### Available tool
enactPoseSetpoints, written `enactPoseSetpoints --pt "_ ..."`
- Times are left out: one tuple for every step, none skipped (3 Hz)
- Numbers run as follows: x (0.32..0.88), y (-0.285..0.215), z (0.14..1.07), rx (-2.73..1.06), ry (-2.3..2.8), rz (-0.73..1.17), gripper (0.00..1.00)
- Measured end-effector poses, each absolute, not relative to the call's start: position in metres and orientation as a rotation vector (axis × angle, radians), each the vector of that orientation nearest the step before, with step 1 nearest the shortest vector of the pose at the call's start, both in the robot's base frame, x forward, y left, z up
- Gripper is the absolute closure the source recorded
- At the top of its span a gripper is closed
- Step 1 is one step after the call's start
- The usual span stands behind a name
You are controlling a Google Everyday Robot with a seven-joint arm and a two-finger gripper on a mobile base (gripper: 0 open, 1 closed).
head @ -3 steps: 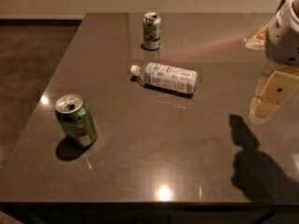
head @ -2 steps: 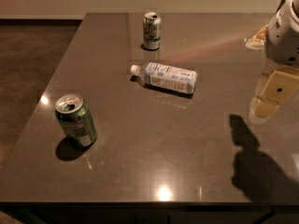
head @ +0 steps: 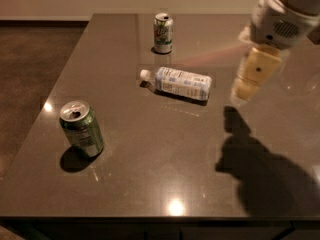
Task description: Place blue plastic bottle upright
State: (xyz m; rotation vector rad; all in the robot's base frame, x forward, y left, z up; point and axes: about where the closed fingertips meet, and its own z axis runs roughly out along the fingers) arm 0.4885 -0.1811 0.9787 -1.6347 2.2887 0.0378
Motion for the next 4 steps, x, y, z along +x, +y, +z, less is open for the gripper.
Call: enactPoseSetpoints --pt "0.536 -0.154 0.975 -1.602 2.314 0.102 0.0" --pt "0.578 -0.125 0.963 -1.6 2.316 0.145 0.0" --pt "0.601 -0.097 0.941 -1.591 2.343 0.168 0.0" --pt "0.613 -0.067 0.903 -1.569 2.4 0.257 0.0"
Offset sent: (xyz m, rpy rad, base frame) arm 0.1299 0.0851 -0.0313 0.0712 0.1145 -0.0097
